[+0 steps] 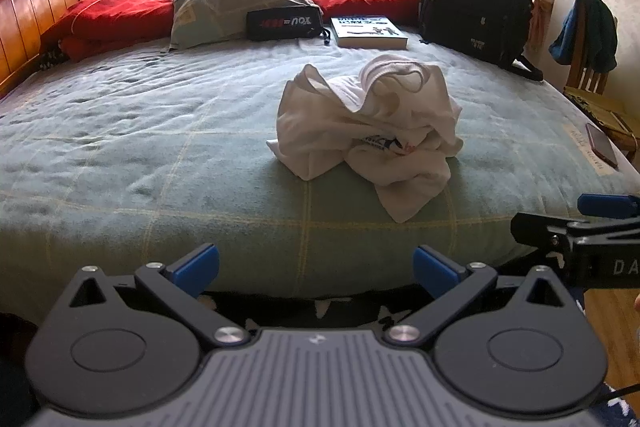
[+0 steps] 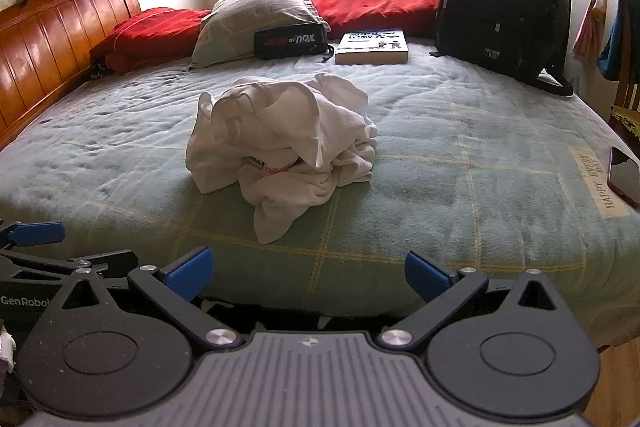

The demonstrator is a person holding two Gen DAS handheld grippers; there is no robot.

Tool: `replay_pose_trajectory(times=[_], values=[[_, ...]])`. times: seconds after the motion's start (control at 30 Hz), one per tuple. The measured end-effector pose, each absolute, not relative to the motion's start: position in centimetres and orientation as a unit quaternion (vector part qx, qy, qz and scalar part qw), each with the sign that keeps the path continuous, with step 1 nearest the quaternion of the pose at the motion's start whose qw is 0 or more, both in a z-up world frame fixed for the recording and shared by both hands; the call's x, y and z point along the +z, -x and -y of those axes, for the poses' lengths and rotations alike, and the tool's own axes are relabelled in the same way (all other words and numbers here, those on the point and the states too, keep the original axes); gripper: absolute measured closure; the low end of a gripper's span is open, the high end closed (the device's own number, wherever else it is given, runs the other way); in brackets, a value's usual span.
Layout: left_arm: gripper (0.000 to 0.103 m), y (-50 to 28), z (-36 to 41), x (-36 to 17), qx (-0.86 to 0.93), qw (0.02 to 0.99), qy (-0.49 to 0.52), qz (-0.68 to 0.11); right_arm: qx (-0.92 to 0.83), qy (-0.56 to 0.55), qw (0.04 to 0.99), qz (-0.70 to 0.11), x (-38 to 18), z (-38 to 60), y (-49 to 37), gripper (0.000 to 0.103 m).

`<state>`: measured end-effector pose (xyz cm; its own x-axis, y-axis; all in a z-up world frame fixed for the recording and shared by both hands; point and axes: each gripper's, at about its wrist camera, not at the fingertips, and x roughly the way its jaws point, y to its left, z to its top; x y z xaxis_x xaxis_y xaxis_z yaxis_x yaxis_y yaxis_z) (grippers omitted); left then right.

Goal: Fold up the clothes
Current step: 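Move both grippers toward the crumpled white T-shirt on the bed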

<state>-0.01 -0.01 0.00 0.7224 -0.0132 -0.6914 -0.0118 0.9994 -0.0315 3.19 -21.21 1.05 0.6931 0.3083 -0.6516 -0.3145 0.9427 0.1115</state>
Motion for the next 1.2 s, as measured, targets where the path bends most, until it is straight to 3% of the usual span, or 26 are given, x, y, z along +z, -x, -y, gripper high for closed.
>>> replay_pose_trajectory(times=[1.2], values=[[0.001, 0.06, 0.22, 0.13, -0.012, 0.929, 0.028, -0.369, 0.177, -0.005, 0.921, -0.348, 0.97, 21.4, -3.02, 0.0]])
